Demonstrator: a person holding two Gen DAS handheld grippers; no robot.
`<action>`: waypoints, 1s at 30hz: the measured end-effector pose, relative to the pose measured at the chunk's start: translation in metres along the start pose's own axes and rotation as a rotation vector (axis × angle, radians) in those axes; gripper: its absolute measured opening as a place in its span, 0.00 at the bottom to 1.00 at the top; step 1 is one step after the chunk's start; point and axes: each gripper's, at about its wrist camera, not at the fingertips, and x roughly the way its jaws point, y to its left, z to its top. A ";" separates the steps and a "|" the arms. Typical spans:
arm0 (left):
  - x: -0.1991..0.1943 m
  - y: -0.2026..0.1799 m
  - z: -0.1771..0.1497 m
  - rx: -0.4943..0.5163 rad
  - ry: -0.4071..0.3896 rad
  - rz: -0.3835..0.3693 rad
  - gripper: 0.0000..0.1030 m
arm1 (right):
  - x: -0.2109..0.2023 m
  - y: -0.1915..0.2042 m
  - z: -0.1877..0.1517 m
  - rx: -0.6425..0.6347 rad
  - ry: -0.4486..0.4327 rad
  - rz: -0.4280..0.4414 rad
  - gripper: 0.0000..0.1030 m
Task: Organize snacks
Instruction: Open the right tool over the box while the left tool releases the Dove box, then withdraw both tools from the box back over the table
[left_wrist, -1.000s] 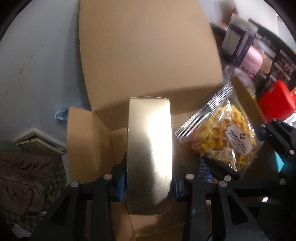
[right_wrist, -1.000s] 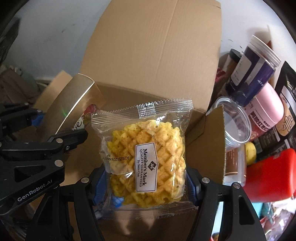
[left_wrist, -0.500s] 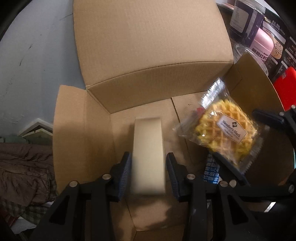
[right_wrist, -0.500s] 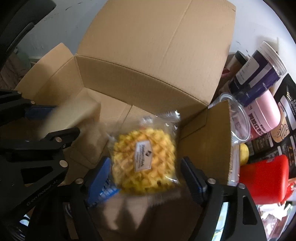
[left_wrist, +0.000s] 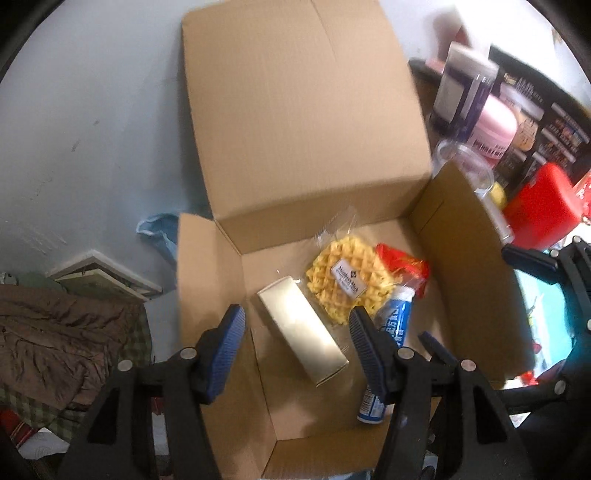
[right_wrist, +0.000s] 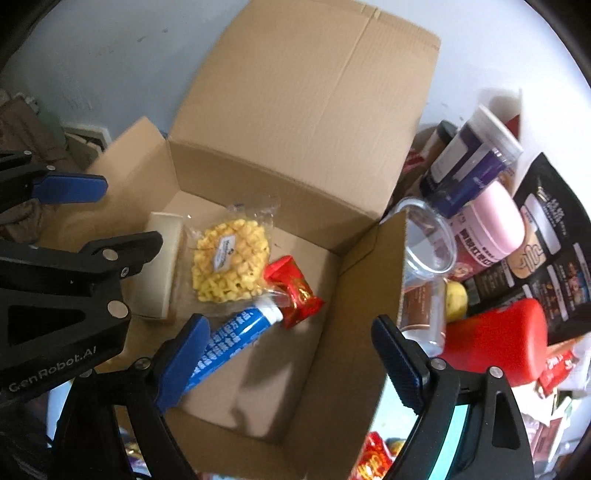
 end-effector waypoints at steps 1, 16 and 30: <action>-0.008 0.001 0.001 -0.002 -0.012 -0.001 0.57 | -0.004 -0.002 0.000 0.004 -0.007 0.000 0.88; -0.134 0.024 -0.016 -0.060 -0.236 -0.045 0.57 | -0.122 -0.014 0.008 0.132 -0.193 -0.004 0.88; -0.227 0.023 -0.076 -0.018 -0.377 -0.099 0.57 | -0.219 0.009 -0.039 0.214 -0.300 -0.032 0.88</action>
